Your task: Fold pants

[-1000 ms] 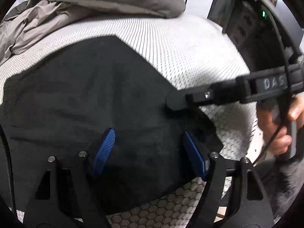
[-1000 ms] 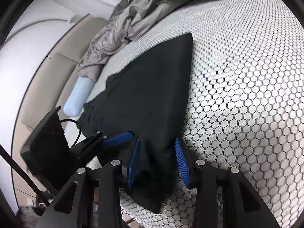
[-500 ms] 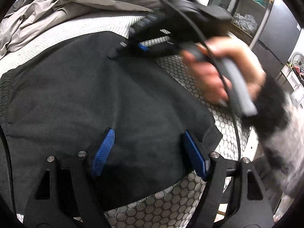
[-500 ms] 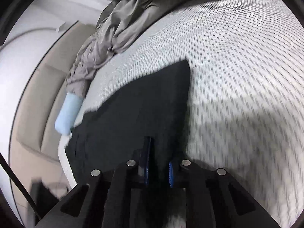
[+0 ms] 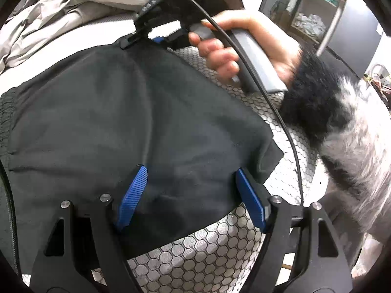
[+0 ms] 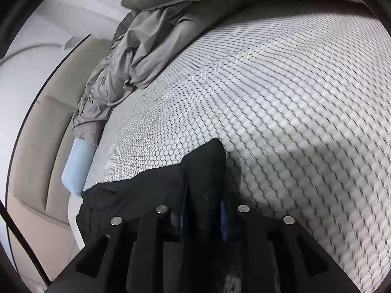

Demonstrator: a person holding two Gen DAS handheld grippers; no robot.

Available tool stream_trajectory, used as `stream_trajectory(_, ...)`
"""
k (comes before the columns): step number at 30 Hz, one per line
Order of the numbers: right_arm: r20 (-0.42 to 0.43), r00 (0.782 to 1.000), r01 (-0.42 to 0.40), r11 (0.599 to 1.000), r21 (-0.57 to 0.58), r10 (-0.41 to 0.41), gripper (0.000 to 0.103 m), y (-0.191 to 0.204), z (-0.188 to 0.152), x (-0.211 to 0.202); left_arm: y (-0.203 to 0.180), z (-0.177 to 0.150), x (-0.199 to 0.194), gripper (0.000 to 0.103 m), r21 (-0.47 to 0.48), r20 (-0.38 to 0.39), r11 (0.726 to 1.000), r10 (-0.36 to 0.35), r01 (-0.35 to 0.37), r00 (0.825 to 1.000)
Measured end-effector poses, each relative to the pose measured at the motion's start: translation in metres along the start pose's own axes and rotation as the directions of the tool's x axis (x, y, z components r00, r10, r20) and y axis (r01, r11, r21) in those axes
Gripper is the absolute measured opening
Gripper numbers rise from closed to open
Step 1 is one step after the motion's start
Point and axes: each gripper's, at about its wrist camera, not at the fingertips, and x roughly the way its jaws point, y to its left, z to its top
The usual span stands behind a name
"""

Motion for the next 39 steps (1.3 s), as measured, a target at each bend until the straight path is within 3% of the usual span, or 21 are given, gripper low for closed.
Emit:
stream_trajectory(4,0.01,0.997,-0.082,0.995,0.049,0.082,0.027,-0.013,-0.058,-0.037,0.029,-0.008,-0.026,0.073,-0.094,0.026,0.987,-0.125,0.127,0.992)
stream_trajectory(7,-0.018,0.994,-0.107,0.992,0.074,0.108,0.028,-0.015,-0.1,-0.047,0.068,-0.013,-0.053,0.073,-0.232,0.096,0.958,-0.152,0.171,0.984)
stream_trajectory(10,0.006,0.992,-0.123,0.991,0.051,0.122,0.023,-0.006,-0.121,-0.057,0.105,-0.017,-0.075,0.073,-0.347,0.163,0.927,-0.089,0.142,0.983)
stream_trajectory(12,0.039,0.993,-0.11,0.994,0.024,0.109,0.014,0.002,-0.119,-0.061,0.123,-0.018,-0.085,0.073,-0.399,0.183,0.911,-0.033,0.104,0.983)
stream_trajectory(15,0.086,0.996,-0.028,0.999,-0.036,0.031,0.014,0.014,-0.108,-0.061,0.14,-0.014,-0.094,0.073,-0.435,0.19,0.899,0.047,0.041,0.981)
stream_trajectory(16,0.075,0.996,0.044,0.997,-0.062,-0.039,0.014,0.019,-0.105,-0.058,0.144,-0.014,-0.095,0.073,-0.438,0.184,0.899,0.068,0.02,0.981)
stream_trajectory(18,0.064,0.994,0.097,0.99,-0.098,-0.091,0.016,0.028,-0.107,-0.061,0.148,-0.019,-0.095,0.073,-0.432,0.167,0.901,0.117,-0.034,0.979)
stream_trajectory(21,0.136,0.979,0.181,0.958,-0.225,-0.153,0.018,0.051,-0.125,-0.089,0.141,-0.02,-0.09,0.073,-0.372,0.151,0.923,0.17,-0.103,0.974)
stream_trajectory(25,0.192,0.976,0.162,0.931,-0.326,-0.103,0.02,0.081,-0.153,-0.115,0.112,-0.017,-0.087,0.073,-0.252,0.146,0.951,0.22,-0.179,0.965)
stream_trajectory(30,0.154,0.984,0.145,0.908,-0.392,-0.09,0.021,0.108,-0.169,-0.088,0.088,-0.001,-0.056,0.071,-0.181,0.104,0.964,0.216,-0.195,0.971)
stream_trajectory(32,0.1,0.989,0.141,0.906,-0.399,-0.11,0.021,0.11,-0.168,-0.062,0.089,0.002,-0.047,0.064,-0.172,0.077,0.962,0.229,-0.213,0.97)
stream_trajectory(34,0.033,0.992,0.127,0.905,-0.407,-0.125,0.022,0.114,-0.166,-0.028,0.093,0.005,-0.036,0.047,-0.153,0.049,0.956,0.259,-0.249,0.965)
stream_trajectory(36,0.016,0.983,0.168,0.871,-0.461,-0.182,0.021,0.111,-0.171,-0.01,0.1,0.004,-0.035,0.038,-0.151,0.045,0.957,0.257,-0.248,0.965)
stream_trajectory(38,0.047,0.973,0.217,0.831,-0.512,-0.225,0.021,0.109,-0.172,-0.007,0.103,-0.003,-0.038,0.04,-0.128,0.031,0.953,0.28,-0.274,0.959)
stream_trajectory(39,0.069,0.963,0.258,0.816,-0.517,-0.26,0.021,0.107,-0.172,-0.011,0.107,-0.011,-0.042,0.042,-0.121,0.036,0.959,0.26,-0.254,0.965)
